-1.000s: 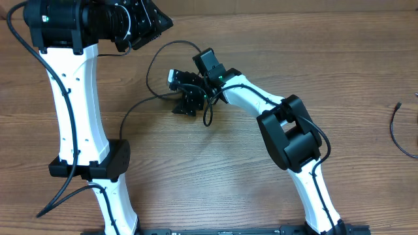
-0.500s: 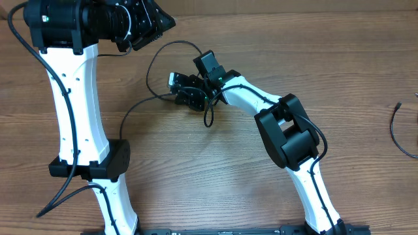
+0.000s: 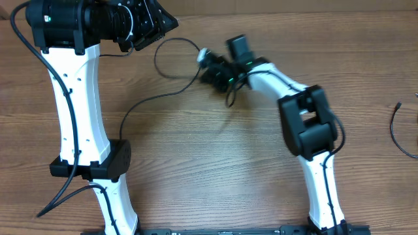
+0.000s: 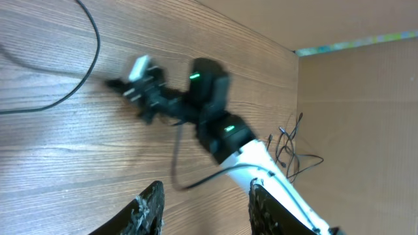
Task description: Untangle cables
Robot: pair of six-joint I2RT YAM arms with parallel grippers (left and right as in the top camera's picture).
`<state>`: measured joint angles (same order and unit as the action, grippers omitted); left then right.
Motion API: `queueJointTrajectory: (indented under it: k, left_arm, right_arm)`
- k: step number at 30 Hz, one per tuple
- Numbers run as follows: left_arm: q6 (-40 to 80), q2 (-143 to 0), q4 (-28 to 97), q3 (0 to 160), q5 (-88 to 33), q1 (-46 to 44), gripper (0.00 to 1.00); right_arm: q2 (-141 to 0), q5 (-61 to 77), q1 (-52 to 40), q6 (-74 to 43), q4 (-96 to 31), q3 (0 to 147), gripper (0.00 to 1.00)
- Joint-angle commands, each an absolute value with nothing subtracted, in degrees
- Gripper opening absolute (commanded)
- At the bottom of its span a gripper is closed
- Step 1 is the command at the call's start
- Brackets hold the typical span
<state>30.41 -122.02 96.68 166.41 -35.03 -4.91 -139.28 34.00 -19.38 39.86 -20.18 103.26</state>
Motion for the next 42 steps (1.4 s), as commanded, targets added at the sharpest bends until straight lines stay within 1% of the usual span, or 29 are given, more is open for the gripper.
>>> queueJointTrajectory:
  k: [1, 4, 5, 8, 14, 17, 23, 29, 34, 39, 42]
  left_arm:
    - [28.3, -121.1, 96.8, 166.5, -36.1, -5.5, 0.42]
    - [28.3, -121.1, 96.8, 166.5, -36.0, -6.0, 0.43]
    - [28.3, -121.1, 96.8, 166.5, -36.1, -6.1, 0.45]
    - [28.0, -121.1, 96.8, 166.5, -36.0, -6.9, 0.47]
    - [21.4, -121.1, 96.8, 166.5, -35.0, -8.9, 0.47]
    - [21.1, -121.1, 96.8, 166.5, -32.1, -10.2, 0.47]
    - [19.6, -121.1, 96.8, 166.5, -31.5, -13.6, 0.48]
    - [19.6, -121.1, 96.8, 166.5, -31.5, -16.6, 0.49]
    - [19.7, -121.1, 96.8, 166.5, -31.6, -17.0, 0.50]
    - [19.7, -121.1, 96.8, 166.5, -31.6, -17.1, 0.50]
    - [19.7, -121.1, 96.8, 166.5, -31.6, -17.1, 0.50]
  right_arm:
    - [-134.8, 33.5, -13.7, 35.2, -20.4, 105.2, 0.04]
    - [-133.5, 33.5, -8.4, 31.7, -21.0, 105.2, 0.04]
    - [-133.2, 33.5, -6.7, 31.0, -21.4, 105.2, 0.04]
    - [-132.1, 33.6, -0.4, 28.2, -23.1, 105.2, 0.04]
    - [-127.8, 34.2, 8.9, 28.1, -26.7, 105.2, 0.04]
    - [-124.1, 34.1, 13.5, 28.1, -26.2, 105.2, 0.04]
    - [-118.4, 32.2, 24.4, 27.3, -25.9, 105.2, 0.04]
    - [-117.1, 32.0, 36.6, 20.1, -26.5, 105.2, 0.04]
    - [-117.1, 32.2, 45.9, 12.4, -26.6, 105.2, 0.04]
    - [-116.5, 31.0, 52.5, 11.0, -27.8, 105.2, 0.04]
    - [-116.4, 28.3, 55.2, 5.2, -27.8, 105.2, 0.04]
